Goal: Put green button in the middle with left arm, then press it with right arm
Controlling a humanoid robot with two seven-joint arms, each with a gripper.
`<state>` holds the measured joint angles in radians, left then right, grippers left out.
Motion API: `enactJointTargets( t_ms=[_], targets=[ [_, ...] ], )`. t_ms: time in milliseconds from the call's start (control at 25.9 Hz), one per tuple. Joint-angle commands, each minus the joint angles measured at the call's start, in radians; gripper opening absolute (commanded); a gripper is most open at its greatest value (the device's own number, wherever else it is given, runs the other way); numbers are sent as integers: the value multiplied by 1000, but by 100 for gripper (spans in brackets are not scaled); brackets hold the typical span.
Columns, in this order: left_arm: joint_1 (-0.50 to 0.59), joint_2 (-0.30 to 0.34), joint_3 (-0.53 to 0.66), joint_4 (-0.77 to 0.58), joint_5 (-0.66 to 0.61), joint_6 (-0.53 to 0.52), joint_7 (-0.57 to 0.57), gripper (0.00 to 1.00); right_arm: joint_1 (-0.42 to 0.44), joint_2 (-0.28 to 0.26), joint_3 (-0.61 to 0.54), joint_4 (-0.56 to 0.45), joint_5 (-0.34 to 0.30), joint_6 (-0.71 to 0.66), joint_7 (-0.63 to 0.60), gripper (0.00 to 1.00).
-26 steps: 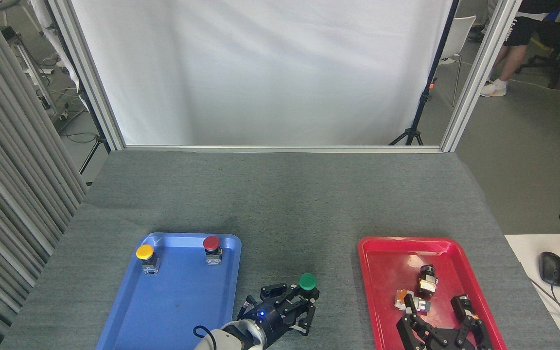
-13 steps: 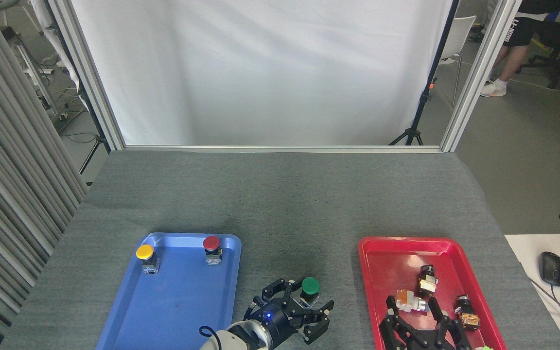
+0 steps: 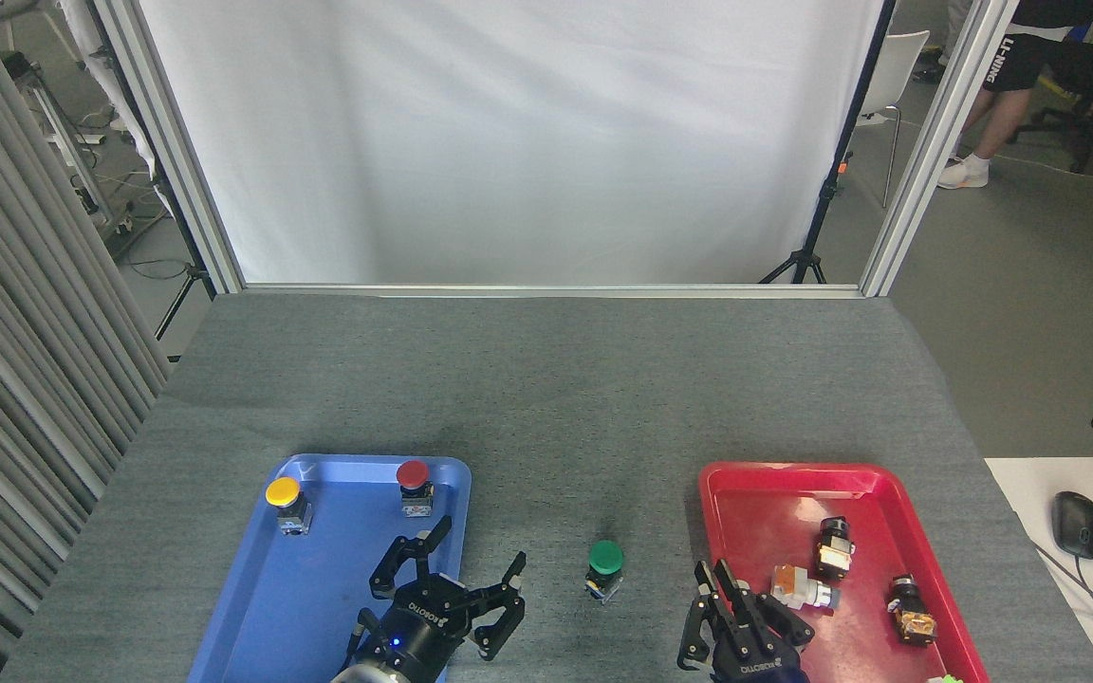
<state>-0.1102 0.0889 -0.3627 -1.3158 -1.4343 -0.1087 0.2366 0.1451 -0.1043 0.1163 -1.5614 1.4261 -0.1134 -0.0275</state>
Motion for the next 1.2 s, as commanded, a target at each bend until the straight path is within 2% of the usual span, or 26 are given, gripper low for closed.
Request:
enactJointTargets(
  t_ms=[0, 154, 425, 618, 849, 1042, 1158],
  targets=[
    [96, 25, 150, -89, 2, 29, -3, 100, -48, 6, 63, 63, 28, 31, 6, 0],
    [119, 23, 223, -106, 0, 34, -11, 100, -61, 29, 86, 96, 48, 35, 6, 0],
    [136, 22, 372, -114, 8, 35, -14, 100, -140, 48, 161, 153, 51, 87, 12, 0],
    [187, 25, 439, -181, 9, 35, -19, 100, -165, 52, 180, 204, 53, 107, 11, 0],
    [191, 26, 484, -183, 41, 9, -39, 100, -188, 58, 198, 287, 51, 132, 11, 0],
    [219, 26, 487, -227, 45, -66, -43, 100, -188, 58, 201, 290, 51, 133, 9, 0],
    [225, 25, 492, -235, 45, -69, -43, 100, -186, 57, 200, 247, 47, 141, 9, 0]
  ],
)
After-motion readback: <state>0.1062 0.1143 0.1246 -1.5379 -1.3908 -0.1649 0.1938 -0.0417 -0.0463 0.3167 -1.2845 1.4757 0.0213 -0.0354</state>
